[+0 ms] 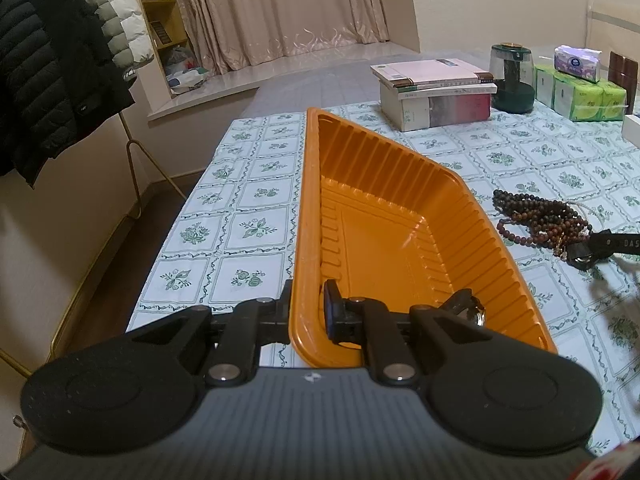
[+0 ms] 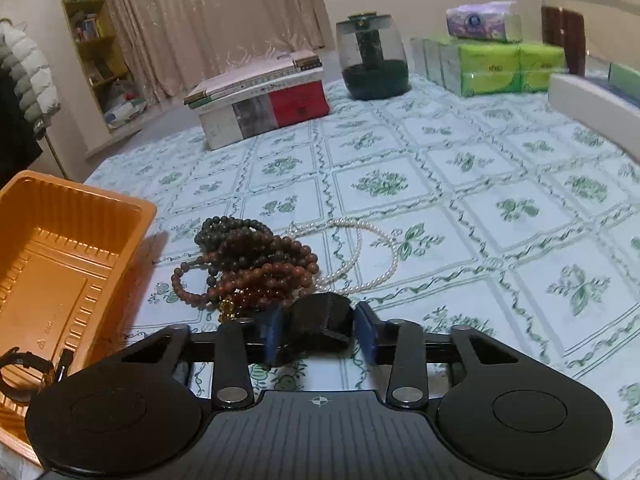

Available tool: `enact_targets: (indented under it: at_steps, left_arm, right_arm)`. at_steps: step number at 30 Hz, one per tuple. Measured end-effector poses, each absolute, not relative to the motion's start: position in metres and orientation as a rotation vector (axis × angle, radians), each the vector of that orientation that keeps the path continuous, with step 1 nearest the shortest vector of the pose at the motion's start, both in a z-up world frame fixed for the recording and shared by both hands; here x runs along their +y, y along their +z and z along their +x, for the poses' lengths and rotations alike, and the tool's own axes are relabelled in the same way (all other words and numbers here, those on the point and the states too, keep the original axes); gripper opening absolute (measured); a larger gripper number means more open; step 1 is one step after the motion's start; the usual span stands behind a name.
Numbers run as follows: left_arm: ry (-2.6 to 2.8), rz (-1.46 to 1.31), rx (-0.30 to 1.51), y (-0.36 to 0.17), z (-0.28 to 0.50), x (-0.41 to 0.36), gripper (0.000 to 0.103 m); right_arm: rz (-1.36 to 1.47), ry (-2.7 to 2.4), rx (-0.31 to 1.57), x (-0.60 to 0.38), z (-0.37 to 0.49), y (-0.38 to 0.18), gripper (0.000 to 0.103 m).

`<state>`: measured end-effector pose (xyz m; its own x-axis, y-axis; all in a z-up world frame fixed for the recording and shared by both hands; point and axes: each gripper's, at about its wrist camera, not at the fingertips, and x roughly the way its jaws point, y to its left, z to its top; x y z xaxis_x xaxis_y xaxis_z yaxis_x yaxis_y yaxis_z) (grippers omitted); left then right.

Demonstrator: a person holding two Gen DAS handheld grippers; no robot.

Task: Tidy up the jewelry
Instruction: 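Grasp a second black watch with the right gripper and drop it into the tray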

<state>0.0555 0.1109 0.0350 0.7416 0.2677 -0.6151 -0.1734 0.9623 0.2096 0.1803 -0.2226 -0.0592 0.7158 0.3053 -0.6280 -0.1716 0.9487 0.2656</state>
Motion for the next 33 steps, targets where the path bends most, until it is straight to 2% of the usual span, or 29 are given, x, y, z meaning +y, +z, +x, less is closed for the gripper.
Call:
enact_targets:
  at_steps: [6, 17, 33]
  left_arm:
    - [0.23, 0.154, 0.708, 0.036, 0.057, 0.111, 0.012]
    - [0.201, 0.17, 0.736, 0.039, 0.06, 0.11, 0.012]
    - [0.141, 0.241, 0.833, 0.039, 0.07, 0.112, 0.011]
  right_arm:
    - [0.098, 0.298, 0.67, -0.209, 0.169, -0.043, 0.029]
    - [0.018, 0.478, 0.586, -0.166, 0.166, 0.0, 0.028]
    - [-0.113, 0.803, 0.634, -0.058, 0.183, 0.011, 0.028]
